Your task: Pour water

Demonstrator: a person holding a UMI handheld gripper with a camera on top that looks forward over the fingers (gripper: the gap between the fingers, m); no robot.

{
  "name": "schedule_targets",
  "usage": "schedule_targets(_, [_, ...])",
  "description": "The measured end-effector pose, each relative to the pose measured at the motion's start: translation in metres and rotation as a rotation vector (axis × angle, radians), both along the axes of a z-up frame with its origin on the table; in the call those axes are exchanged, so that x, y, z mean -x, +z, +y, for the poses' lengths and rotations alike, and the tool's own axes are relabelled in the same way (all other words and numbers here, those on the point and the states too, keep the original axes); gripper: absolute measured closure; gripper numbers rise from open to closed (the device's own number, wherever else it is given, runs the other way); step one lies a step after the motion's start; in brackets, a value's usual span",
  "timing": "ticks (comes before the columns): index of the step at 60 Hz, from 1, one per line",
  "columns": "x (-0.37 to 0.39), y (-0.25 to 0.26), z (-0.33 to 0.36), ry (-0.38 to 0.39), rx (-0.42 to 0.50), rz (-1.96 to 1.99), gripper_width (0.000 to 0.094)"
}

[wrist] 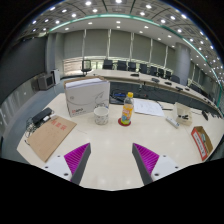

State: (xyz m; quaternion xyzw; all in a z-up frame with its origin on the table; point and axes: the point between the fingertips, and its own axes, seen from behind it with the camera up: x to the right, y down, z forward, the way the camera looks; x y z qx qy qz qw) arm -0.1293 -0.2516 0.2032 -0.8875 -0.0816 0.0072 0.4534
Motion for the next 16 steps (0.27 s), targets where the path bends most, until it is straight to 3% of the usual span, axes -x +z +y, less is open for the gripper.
schedule_targets(16, [-0.006,0.008,-0.059,-0.023,0.026,-0.013,0.0077])
